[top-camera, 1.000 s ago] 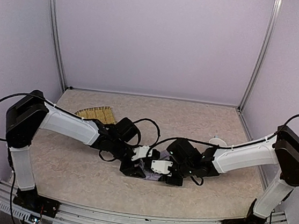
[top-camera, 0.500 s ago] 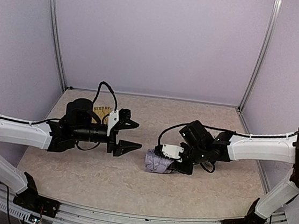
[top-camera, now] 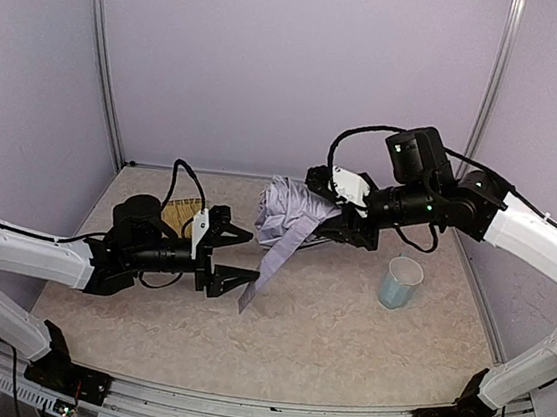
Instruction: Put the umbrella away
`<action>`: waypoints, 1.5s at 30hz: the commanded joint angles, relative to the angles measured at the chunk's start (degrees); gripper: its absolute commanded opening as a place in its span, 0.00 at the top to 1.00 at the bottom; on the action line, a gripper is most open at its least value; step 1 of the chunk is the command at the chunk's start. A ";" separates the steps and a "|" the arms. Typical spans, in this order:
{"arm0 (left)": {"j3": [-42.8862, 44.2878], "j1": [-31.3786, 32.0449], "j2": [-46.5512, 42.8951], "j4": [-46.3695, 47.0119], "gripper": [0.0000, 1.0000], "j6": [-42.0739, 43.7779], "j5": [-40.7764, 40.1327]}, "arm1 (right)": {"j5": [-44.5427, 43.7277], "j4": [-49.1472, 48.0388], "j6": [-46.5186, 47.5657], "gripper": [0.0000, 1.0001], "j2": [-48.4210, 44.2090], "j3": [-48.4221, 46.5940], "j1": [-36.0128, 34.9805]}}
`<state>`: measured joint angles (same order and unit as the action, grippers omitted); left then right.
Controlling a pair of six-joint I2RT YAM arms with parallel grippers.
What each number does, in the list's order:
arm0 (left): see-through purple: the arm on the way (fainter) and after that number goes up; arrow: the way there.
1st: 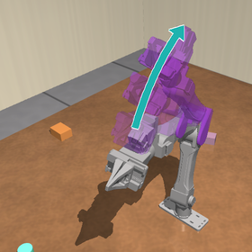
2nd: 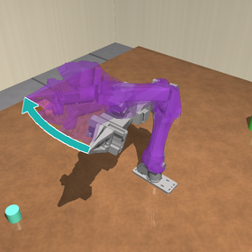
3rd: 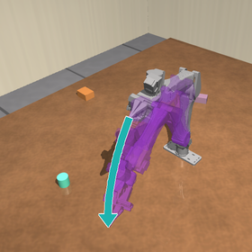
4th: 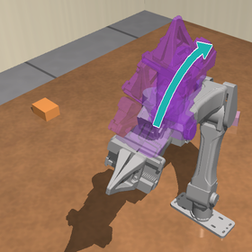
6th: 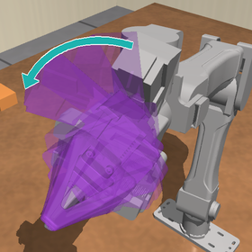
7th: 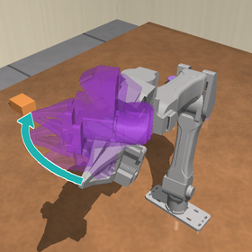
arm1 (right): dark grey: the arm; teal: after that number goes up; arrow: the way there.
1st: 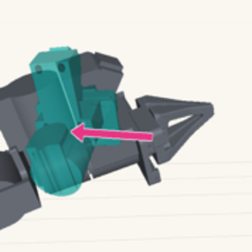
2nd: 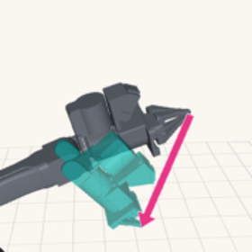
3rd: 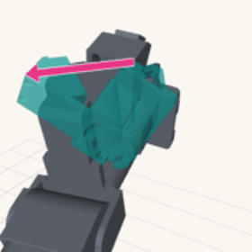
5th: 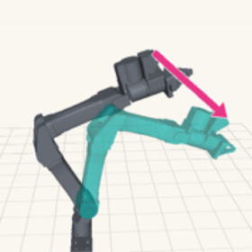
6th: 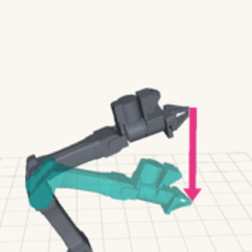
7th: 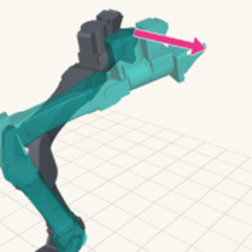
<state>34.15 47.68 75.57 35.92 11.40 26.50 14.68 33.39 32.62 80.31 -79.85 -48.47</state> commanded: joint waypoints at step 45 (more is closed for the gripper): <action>12.43 4.53 13.71 -6.45 0.57 10.57 26.11 | 18.61 17.21 17.83 1.00 7.51 -26.78 -2.42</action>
<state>45.80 51.86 88.97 29.30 22.11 51.75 30.68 53.23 48.88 88.12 -104.60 -50.48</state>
